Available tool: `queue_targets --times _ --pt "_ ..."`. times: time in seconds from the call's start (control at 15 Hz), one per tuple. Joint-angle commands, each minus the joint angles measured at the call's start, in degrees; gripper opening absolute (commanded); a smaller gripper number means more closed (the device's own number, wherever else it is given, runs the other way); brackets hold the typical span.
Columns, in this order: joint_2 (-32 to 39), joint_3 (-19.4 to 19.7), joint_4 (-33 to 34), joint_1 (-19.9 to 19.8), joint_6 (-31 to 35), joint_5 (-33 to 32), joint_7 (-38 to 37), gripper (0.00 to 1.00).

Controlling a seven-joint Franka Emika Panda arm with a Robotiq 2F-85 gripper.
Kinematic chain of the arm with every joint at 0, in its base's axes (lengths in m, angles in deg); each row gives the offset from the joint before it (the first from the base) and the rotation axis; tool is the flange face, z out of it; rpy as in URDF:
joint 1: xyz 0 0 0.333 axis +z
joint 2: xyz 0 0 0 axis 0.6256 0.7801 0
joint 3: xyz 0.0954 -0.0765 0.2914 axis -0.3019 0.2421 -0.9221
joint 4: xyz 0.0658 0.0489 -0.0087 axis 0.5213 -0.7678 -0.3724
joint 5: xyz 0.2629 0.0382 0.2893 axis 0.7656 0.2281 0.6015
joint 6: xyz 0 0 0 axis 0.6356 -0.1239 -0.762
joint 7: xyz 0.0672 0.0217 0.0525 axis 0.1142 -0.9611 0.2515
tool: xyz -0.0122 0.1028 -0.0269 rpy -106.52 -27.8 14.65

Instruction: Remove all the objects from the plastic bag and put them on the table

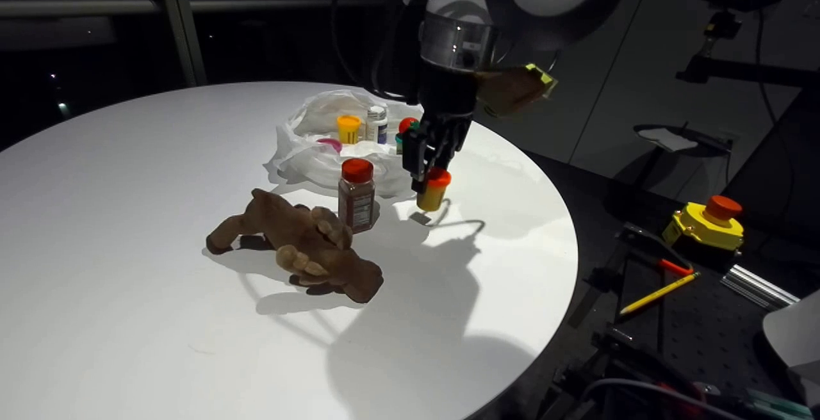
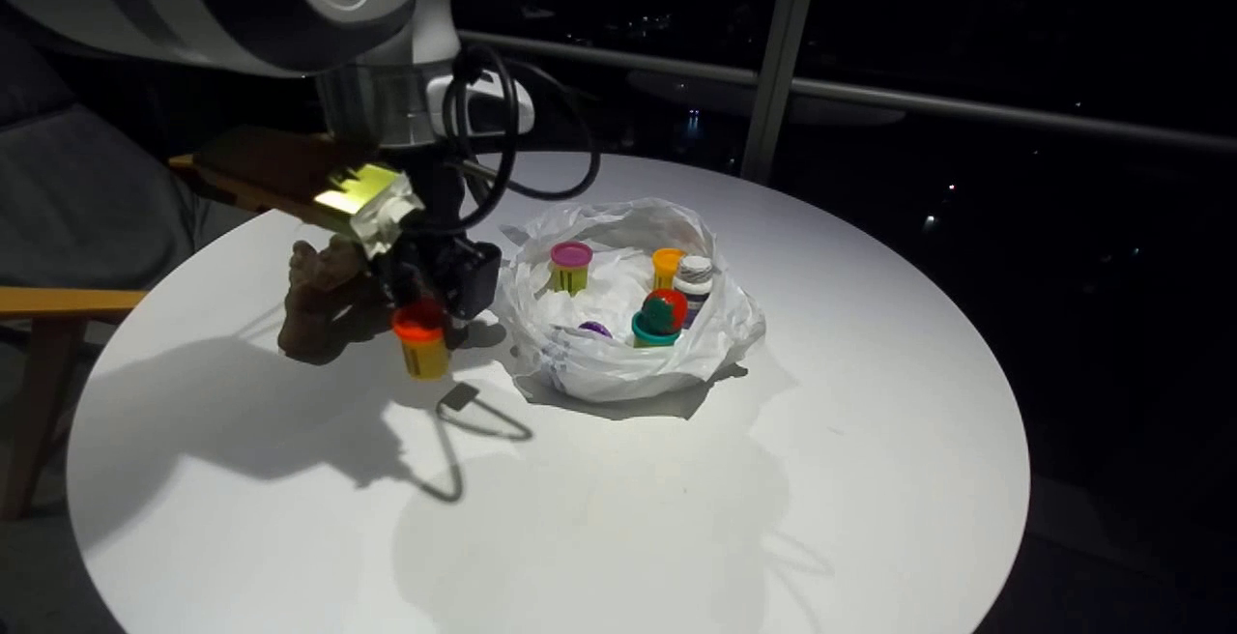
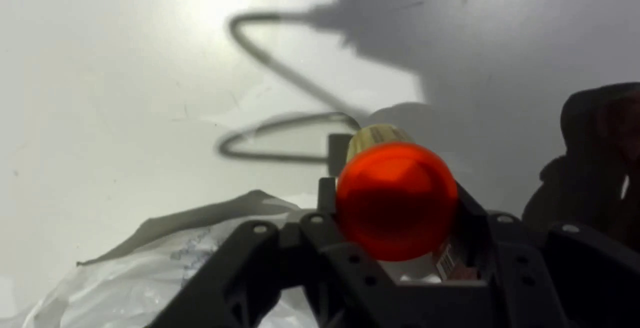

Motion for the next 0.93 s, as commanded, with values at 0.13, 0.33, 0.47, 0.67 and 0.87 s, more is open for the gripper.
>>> queue_targets --times 0.13,0.33,0.47,0.67,0.87 --pt "2.83 2.52 -3.73 0.81 8.31 -2.75 -1.11 0.28" --pt "5.63 3.18 -2.74 0.73 9.24 -2.25 -0.43 0.28" --pt "5.65 3.08 -2.78 0.50 10.25 -1.54 -0.03 0.79" --pt "2.25 5.67 -2.50 3.15 10.31 -2.95 -2.98 0.99" --pt "0.71 8.87 1.55 5.64 8.11 -4.38 -6.84 1.00"
